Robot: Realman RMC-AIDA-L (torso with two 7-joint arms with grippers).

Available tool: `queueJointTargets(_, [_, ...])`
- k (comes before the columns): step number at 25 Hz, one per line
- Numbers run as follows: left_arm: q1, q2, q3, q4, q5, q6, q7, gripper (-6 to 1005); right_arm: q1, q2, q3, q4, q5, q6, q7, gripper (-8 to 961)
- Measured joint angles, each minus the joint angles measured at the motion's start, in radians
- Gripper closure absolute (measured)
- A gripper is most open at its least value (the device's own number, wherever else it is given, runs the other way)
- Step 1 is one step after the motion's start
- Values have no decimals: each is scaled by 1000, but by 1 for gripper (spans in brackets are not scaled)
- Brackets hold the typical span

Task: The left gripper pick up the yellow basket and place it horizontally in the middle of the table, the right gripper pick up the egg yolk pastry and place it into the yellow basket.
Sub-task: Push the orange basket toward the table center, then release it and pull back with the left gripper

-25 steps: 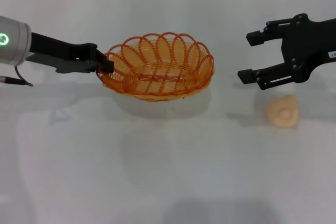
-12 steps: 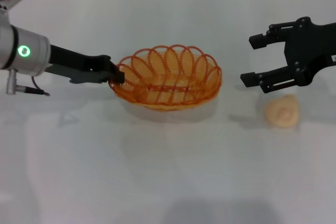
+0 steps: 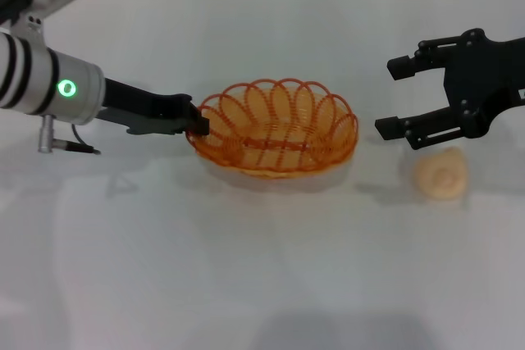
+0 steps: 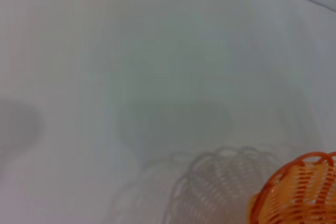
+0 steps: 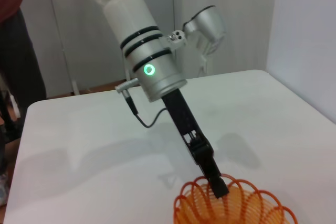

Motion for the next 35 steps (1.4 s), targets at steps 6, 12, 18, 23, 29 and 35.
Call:
queueJointTargets(6, [-17,-3,5,-59,-5,-64,-4,924,0,-1,1,0,1,-10,-9,141])
queueJointTargets(12, [-23,-5,5,-68,-6,-95,-9,924,0,-1,1,3,1,-10,-20,141])
queueJointTargets(18, [-38,-6,19,-96,-8,-115,-7,924,0,-1,1,3,1,-10,-20,141])
queueJointTargets(23, [-42,-6,30,-102,-8,-129,-7,924,-1,-1,1,5,1,-10,-20,141])
queueJointTargets(29, [-55,-7,44,-115,-8,-142,-10,924,-1,-1,1,4,1,-9,-20,142])
queueJointTargets(35, [-72,-7,57,-138,-16,-157,-12,924,-2,-1,3,4,1,-9,-21,142])
